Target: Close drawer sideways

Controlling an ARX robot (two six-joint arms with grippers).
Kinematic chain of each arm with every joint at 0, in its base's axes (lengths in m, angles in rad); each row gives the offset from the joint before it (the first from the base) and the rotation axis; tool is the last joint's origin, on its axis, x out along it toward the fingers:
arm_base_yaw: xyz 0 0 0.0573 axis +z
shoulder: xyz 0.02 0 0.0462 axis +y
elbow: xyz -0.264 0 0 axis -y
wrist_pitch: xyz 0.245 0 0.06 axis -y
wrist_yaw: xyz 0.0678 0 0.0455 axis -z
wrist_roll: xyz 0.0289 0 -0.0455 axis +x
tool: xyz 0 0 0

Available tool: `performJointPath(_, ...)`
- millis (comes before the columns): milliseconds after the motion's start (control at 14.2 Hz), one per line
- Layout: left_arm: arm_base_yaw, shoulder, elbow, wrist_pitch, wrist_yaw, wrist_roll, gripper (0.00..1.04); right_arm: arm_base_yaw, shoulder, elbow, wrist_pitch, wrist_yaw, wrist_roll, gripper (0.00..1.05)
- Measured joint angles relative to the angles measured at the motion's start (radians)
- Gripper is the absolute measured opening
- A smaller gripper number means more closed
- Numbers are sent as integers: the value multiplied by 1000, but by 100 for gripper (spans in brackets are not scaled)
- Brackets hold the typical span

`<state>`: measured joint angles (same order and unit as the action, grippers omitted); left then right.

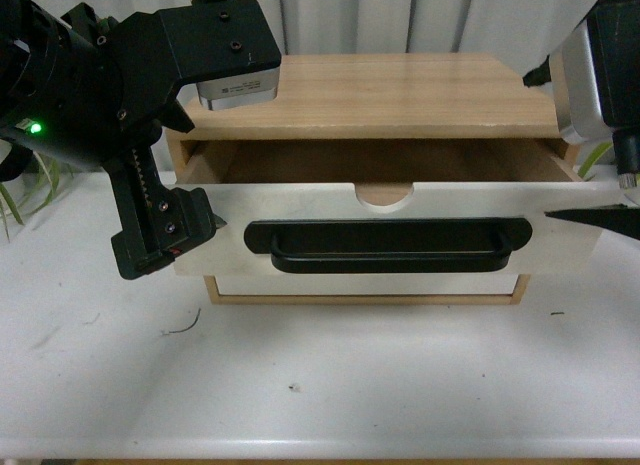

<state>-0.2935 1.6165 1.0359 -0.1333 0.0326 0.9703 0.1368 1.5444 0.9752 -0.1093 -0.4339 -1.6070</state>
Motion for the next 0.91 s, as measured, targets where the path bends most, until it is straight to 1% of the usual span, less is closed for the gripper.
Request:
performJointPath(351,2,0,0,18,-8,7,98,-31,60,13,35,32,-18,98)
performJointPath(702,3,26,30,27,-18,11,98,-39,107,46,72,42,-22,98)
performJointPath(912,-16,80,52,78,-37,11,98,-40,163,97,101,53,-25,98)
